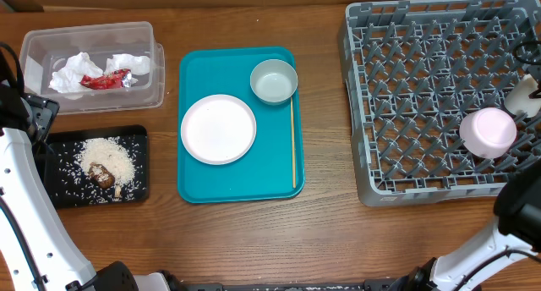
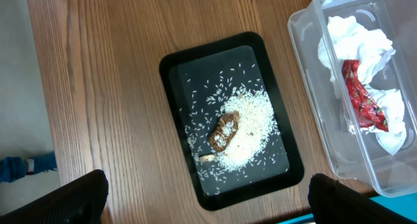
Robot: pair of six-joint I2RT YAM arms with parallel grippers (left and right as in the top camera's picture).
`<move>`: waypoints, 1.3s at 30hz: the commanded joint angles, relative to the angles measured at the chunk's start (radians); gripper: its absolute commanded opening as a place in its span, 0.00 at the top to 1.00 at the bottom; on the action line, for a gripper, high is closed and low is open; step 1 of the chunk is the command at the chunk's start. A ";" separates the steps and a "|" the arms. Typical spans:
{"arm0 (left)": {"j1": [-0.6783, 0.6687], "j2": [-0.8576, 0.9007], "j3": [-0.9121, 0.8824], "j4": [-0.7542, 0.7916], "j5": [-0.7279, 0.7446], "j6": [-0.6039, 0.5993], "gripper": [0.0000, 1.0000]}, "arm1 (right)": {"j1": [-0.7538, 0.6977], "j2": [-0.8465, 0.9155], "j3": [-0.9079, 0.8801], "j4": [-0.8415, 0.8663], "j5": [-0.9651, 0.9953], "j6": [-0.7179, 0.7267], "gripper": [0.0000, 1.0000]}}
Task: Sort waste into correct bins and load items into the dishwasher
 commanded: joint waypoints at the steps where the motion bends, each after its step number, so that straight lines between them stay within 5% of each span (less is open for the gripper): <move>1: -0.002 -0.007 -0.002 -0.002 0.003 -0.021 0.00 | 0.028 -0.157 0.039 0.007 -0.121 0.002 0.22; 6: -0.002 -0.007 -0.002 -0.002 0.003 -0.021 0.00 | 0.104 -0.254 0.039 0.010 -0.292 0.005 0.30; 9: -0.002 -0.007 -0.002 -0.002 0.003 -0.021 0.00 | 0.193 -0.270 0.039 0.010 -0.474 0.005 0.55; 11: -0.002 -0.007 -0.002 -0.002 0.003 -0.021 0.00 | 0.277 -0.265 0.035 0.010 -0.543 0.004 0.60; 17: -0.002 -0.007 -0.002 -0.002 0.003 -0.021 0.00 | 0.602 -0.195 0.035 0.047 -0.525 -0.174 0.45; 26: -0.002 -0.007 -0.002 -0.002 0.003 -0.021 0.00 | 1.045 0.100 0.035 0.190 -0.052 -0.183 0.39; 39: -0.002 -0.007 -0.002 -0.002 0.003 -0.021 0.00 | 1.183 0.293 0.035 0.332 -0.024 -0.145 0.41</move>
